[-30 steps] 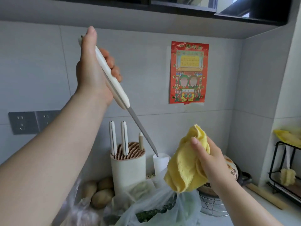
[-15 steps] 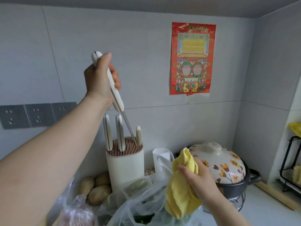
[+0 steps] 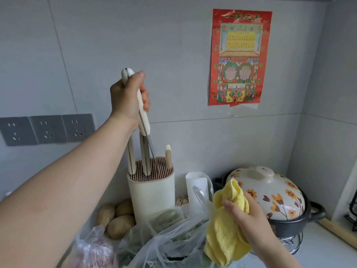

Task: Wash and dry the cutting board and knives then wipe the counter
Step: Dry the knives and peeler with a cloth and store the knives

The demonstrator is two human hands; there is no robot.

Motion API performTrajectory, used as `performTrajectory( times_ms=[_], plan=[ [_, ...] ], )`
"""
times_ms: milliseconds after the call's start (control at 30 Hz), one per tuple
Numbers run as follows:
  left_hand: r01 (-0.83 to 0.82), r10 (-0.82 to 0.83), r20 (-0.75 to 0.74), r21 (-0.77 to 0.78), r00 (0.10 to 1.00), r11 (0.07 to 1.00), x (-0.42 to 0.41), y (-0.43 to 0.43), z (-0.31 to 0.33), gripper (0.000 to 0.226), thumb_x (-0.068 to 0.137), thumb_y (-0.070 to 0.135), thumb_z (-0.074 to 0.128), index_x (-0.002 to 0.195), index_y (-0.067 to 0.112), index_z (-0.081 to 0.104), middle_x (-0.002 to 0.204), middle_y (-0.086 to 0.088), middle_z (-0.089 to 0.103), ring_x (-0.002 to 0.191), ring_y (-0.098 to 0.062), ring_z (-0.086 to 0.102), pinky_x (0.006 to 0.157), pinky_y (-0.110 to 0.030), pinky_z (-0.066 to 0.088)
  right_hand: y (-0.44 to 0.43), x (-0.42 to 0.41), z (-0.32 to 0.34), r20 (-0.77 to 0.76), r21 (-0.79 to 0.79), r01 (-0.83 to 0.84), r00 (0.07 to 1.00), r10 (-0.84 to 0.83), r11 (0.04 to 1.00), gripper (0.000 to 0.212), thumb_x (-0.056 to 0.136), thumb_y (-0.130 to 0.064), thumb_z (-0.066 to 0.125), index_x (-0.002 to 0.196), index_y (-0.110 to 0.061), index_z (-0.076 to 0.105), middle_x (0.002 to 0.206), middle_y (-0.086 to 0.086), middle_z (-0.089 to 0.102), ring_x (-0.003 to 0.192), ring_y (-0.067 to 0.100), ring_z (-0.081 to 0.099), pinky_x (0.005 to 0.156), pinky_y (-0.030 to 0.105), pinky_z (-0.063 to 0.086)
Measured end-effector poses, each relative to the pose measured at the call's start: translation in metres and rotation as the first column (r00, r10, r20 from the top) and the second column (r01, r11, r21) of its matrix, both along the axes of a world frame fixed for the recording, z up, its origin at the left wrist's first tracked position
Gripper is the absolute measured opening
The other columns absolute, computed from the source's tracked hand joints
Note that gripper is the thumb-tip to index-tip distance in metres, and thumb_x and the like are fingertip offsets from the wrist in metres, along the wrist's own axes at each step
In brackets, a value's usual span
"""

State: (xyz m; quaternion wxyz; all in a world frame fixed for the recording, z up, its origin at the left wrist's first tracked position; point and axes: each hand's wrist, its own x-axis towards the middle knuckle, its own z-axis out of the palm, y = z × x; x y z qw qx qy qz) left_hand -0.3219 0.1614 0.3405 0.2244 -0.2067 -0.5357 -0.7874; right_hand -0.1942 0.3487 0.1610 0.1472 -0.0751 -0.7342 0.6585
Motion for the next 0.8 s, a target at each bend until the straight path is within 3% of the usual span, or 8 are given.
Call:
performTrajectory(
  times_ms=[167, 333, 467, 533, 667, 800],
  plan=[
    [-0.005, 0.005, 0.003, 0.021, 1.0, 1.0, -0.005, 0.0, -0.007, 0.025, 0.065, 0.026, 0.053, 0.053, 0.013, 0.036, 0.034, 0.007, 0.035, 0.031, -0.01, 0.031, 0.039, -0.015, 0.025, 0.003, 0.001, -0.002, 0.001, -0.033, 0.004, 1.0, -0.004, 0.999, 0.014, 0.086, -0.015, 0.059, 0.084, -0.027, 0.053, 0.087, 0.001, 0.058, 0.079, 0.013, 0.054, 0.061, 0.02, 0.04],
    [0.002, -0.002, 0.005, -0.016, 1.0, 1.0, -0.01, 0.003, -0.011, 0.025, 0.065, 0.027, 0.052, 0.054, 0.013, 0.036, 0.034, 0.006, 0.035, 0.031, -0.01, 0.031, 0.038, -0.015, 0.025, 0.002, 0.001, -0.002, 0.013, -0.055, 0.011, 1.0, -0.01, 0.998, 0.016, 0.077, -0.028, 0.069, 0.083, -0.026, 0.054, 0.086, 0.004, 0.059, 0.078, 0.015, 0.055, 0.06, 0.022, 0.04],
    [0.001, -0.001, 0.001, -0.053, 1.0, 0.999, -0.014, 0.009, -0.014, 0.025, 0.065, 0.027, 0.052, 0.053, 0.013, 0.035, 0.034, 0.006, 0.034, 0.031, -0.01, 0.03, 0.039, -0.015, 0.024, 0.002, -0.001, -0.004, 0.026, -0.056, 0.022, 0.999, -0.021, 0.998, 0.014, 0.084, -0.018, 0.065, 0.082, -0.027, 0.054, 0.086, 0.004, 0.059, 0.078, 0.016, 0.055, 0.06, 0.023, 0.041],
    [0.003, -0.002, 0.016, -0.061, 1.0, 0.998, -0.018, 0.009, -0.013, 0.025, 0.065, 0.028, 0.052, 0.053, 0.013, 0.035, 0.034, 0.006, 0.034, 0.032, -0.01, 0.03, 0.039, -0.016, 0.024, 0.002, -0.001, -0.004, 0.03, -0.045, 0.024, 0.999, -0.023, 0.999, 0.016, 0.077, -0.028, 0.069, 0.085, -0.027, 0.055, 0.086, 0.002, 0.06, 0.079, 0.016, 0.056, 0.06, 0.022, 0.04],
    [0.02, -0.015, 0.054, -0.091, 0.998, 0.996, -0.027, 0.011, -0.022, 0.025, 0.064, 0.029, 0.052, 0.054, 0.014, 0.035, 0.035, 0.007, 0.034, 0.033, -0.009, 0.03, 0.039, -0.015, 0.025, 0.002, -0.001, -0.006, 0.051, -0.044, 0.019, 0.999, -0.017, 0.999, 0.017, 0.085, -0.012, 0.061, 0.084, -0.027, 0.055, 0.085, 0.002, 0.059, 0.077, 0.015, 0.055, 0.06, 0.022, 0.04],
    [-0.015, 0.019, 0.014, -0.226, 1.0, 0.974, -0.036, 0.017, -0.026, 0.031, 0.078, 0.032, 0.056, 0.057, 0.015, 0.04, 0.043, 0.007, 0.042, 0.038, -0.008, 0.039, 0.044, -0.019, 0.038, 0.001, -0.001, -0.006, 0.061, -0.021, 0.012, 0.998, -0.011, 1.0, 0.017, 0.085, -0.012, 0.06, 0.083, -0.028, 0.054, 0.086, 0.001, 0.059, 0.079, 0.014, 0.055, 0.06, 0.022, 0.039]
  ],
)
